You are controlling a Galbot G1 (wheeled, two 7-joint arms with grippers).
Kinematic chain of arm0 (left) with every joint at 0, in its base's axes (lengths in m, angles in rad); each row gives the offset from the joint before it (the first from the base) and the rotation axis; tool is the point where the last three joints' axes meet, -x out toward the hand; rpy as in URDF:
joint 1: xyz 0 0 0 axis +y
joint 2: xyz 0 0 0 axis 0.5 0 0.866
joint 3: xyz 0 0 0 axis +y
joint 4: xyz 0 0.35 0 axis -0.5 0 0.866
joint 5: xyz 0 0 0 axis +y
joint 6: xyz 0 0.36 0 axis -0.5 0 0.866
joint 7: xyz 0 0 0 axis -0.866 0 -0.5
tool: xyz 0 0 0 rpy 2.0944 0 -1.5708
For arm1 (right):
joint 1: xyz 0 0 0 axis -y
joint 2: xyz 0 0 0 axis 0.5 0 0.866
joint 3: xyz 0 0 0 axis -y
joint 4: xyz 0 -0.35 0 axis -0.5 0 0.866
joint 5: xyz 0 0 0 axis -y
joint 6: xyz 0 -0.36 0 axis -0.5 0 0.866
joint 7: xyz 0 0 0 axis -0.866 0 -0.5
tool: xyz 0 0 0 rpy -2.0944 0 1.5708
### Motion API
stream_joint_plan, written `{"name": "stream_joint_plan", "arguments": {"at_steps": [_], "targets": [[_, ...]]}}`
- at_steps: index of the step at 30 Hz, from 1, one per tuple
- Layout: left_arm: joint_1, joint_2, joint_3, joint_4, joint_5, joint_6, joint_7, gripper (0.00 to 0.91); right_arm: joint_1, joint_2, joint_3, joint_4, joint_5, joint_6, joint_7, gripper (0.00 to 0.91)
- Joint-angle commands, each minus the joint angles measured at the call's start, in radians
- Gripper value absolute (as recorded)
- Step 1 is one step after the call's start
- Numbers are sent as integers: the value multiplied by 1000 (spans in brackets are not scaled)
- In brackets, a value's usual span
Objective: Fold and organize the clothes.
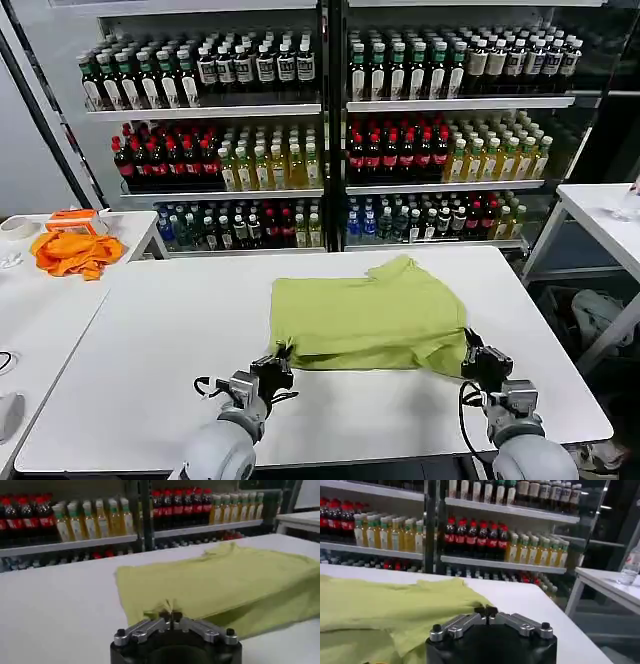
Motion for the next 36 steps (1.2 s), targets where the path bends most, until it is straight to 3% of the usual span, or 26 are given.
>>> {"name": "stream_joint_plan", "arguments": {"at_steps": [1,4,6,7,8,24,33,34,35,36], "targets": [[-41,-14,15,61,19,-4,-11,40,71,-16,-38,-84,-17,9,-3,0],[-40,-12,15,73,26,-3,-10,71,80,-21,-50,-92,-19,9,-7,0],[-34,-10,12,70,19,-3,-8,141,87,-22,-56,-96,-22,-2,-10,0],[-32,-9,11,65,16,-2,-6,453,89,-21,-57,-95,-23,-11,-10,635],[-27,-10,10,58,11,0,-5,907,89,-20,-58,-94,-23,-24,-11,907],[92,-5,-36,-17,-7,-34,-4,907,-136,19,76,55,22,-29,-27,907],[68,1,-34,8,-15,-30,-21,907,-127,32,98,-31,106,-94,6,907],[62,2,-34,12,-27,-37,-27,554,-126,34,94,-37,106,-92,6,715],[58,4,-33,17,-33,-46,-34,292,-125,35,91,-41,105,-90,6,504],[54,8,-32,20,-38,-55,-36,91,-123,37,85,-48,101,-83,9,181]]}}
